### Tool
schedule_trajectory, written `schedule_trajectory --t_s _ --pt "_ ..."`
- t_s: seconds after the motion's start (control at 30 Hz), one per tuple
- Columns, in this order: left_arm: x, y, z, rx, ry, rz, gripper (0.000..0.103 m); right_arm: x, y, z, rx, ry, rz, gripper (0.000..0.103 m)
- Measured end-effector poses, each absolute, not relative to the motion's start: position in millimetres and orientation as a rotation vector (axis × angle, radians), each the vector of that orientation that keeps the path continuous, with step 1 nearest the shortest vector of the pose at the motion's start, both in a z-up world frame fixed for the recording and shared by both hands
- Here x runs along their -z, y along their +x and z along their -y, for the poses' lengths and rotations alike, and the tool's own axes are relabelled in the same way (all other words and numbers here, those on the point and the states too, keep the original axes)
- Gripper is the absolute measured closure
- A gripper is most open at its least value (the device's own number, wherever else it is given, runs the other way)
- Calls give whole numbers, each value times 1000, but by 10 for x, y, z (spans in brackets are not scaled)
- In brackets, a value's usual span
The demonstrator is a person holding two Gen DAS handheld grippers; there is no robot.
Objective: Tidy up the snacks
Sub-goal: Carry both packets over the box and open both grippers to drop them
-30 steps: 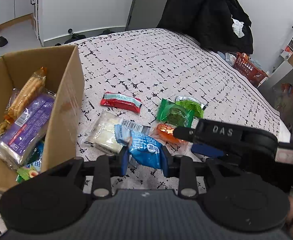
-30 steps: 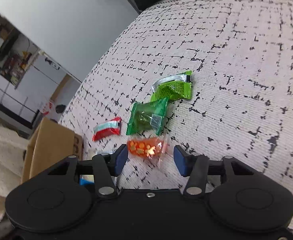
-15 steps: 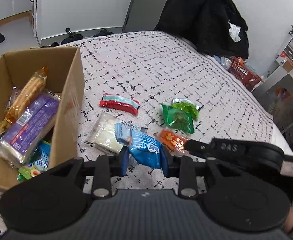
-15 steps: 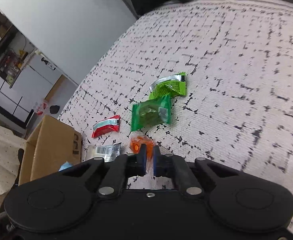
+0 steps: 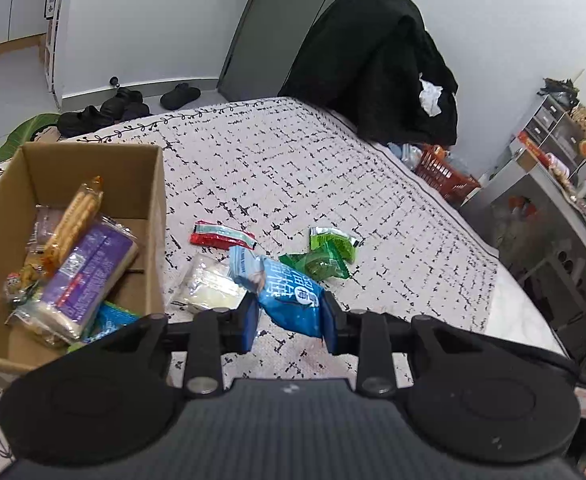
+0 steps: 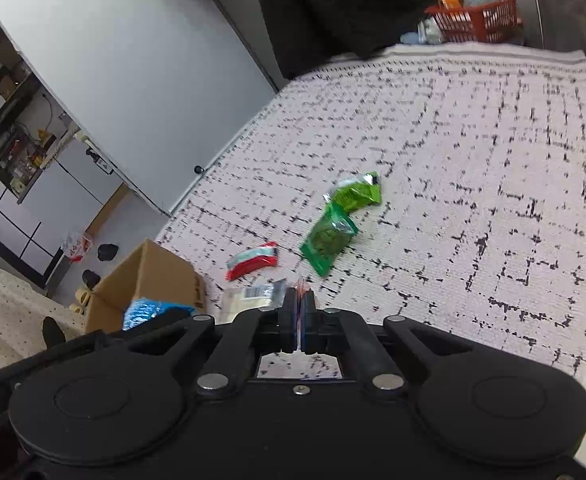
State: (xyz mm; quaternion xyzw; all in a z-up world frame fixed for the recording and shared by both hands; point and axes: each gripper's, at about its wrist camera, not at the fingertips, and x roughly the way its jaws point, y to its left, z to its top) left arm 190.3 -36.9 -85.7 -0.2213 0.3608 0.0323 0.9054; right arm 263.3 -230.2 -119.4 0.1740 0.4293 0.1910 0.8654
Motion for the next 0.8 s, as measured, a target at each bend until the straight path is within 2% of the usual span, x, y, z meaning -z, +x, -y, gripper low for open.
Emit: schedule_trajectory --t_s 0.4,0.8 --pt "556 1632 35 -76 -494 -682 72 641 2367 1991 -441 322 -805 102" --pt "572 1444 -474 -119 -539 -709 72 452 2190 1424 -493 250 -791 102"
